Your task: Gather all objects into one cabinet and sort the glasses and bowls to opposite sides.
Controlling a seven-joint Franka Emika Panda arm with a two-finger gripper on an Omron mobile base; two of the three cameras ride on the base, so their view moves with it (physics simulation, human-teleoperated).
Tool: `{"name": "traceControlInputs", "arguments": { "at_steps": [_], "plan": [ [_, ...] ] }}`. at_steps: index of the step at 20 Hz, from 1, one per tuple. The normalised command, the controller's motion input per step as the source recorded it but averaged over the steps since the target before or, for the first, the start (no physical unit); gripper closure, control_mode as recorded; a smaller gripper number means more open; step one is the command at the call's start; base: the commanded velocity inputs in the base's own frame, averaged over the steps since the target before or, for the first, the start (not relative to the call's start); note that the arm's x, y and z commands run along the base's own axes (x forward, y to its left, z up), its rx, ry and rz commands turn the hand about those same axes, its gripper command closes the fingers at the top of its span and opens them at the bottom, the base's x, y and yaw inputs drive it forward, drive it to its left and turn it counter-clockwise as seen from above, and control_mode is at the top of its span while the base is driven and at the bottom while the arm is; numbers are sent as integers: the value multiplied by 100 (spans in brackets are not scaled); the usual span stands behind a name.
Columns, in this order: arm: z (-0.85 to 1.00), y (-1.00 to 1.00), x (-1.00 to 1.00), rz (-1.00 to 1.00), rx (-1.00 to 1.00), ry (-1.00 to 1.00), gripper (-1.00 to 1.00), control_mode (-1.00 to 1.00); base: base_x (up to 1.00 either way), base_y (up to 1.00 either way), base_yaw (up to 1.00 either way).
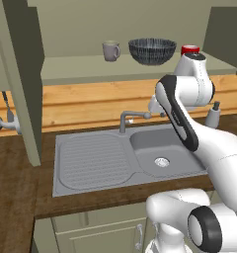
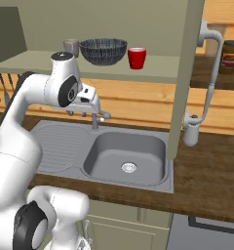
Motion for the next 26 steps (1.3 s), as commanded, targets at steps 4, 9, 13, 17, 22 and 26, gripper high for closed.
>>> {"name": "traceControlInputs", "arguments": {
  "at_steps": [4,9,13,17,22,26],
  "plan": [
    [0,0,0,0,0,0,-100,-100,0,0,0],
    [42,4,-23,0,-5,-21,-100,-100,0,0,0],
    [77,0,-53,0,-3,-43,-100,-100,0,0,0],
    [30,0,-63,0,-4,-44,-100,-100,0,0,0],
    [43,0,-90,0,-1,-47,-100,-100,0,0,0],
    [52,0,-74,0,0,-23,-100,-100,0,0,0]
  ]
}}
